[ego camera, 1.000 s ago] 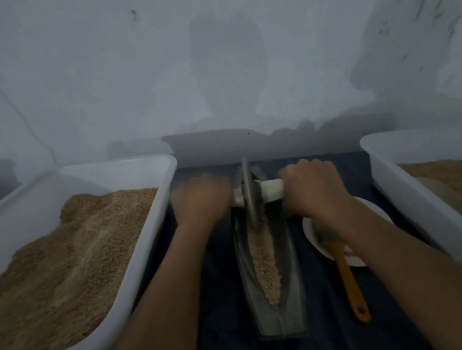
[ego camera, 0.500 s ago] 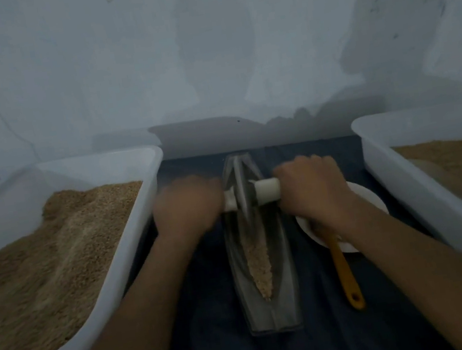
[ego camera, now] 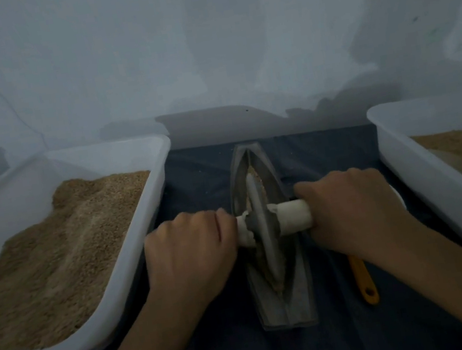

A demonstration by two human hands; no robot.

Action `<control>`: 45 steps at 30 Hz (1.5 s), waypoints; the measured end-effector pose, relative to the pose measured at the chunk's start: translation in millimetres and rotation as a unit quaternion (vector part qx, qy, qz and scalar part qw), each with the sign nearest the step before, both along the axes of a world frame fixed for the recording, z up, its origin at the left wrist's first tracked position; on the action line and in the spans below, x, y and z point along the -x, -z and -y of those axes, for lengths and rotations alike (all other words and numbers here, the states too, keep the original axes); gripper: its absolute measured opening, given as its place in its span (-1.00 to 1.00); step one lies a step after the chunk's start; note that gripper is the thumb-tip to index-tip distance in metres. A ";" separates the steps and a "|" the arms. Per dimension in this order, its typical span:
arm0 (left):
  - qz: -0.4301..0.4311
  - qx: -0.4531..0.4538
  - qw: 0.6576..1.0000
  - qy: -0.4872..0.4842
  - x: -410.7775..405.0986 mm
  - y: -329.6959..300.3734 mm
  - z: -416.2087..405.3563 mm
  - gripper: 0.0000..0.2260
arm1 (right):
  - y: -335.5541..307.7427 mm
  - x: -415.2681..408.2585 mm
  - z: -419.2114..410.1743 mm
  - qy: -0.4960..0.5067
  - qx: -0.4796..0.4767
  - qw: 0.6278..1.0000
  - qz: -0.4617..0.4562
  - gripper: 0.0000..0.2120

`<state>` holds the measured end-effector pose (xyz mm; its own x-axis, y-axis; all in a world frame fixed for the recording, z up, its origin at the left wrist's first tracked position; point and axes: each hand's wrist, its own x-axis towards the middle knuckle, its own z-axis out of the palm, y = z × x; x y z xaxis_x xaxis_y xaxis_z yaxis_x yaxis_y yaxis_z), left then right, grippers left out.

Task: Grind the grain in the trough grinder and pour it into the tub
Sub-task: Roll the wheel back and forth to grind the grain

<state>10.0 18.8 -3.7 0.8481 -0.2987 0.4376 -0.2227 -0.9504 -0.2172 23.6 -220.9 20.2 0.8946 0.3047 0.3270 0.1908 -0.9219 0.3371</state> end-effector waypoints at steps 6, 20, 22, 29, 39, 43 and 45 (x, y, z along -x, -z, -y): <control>-0.014 -0.006 0.997 -0.079 -87.2 -16.9 24.1 -0.64 | -4.7 -81.1 -7.8 0.065 -0.095 0.989 -0.089 -0.74; 0.011 -0.018 0.996 0.084 -2.2 -2.6 -6.0 -0.89 | 12.4 2.7 3.6 -0.017 -0.041 0.998 0.043 -0.61; 0.001 -0.039 0.999 0.025 -21.5 -6.1 5.8 -0.73 | 10.8 -18.0 -1.2 0.005 -0.036 0.999 0.031 -0.64; 0.001 0.004 0.998 -0.063 -115.2 -28.2 32.6 -0.76 | 2.4 -95.4 -5.3 0.079 -0.118 0.987 -0.078 -0.69; -0.020 -0.029 0.993 0.110 4.3 -7.7 -15.3 -0.73 | 11.8 10.4 6.9 -0.057 -0.041 0.996 0.057 -0.58; -0.021 -0.032 0.999 0.001 -32.0 -6.9 6.3 -0.75 | 7.7 -35.5 -2.9 -0.003 -0.040 0.999 0.011 -0.64; 0.014 -0.034 0.998 -0.050 -67.2 -9.1 18.2 -0.63 | 5.0 -68.2 -6.3 0.048 -0.072 0.996 -0.035 -0.79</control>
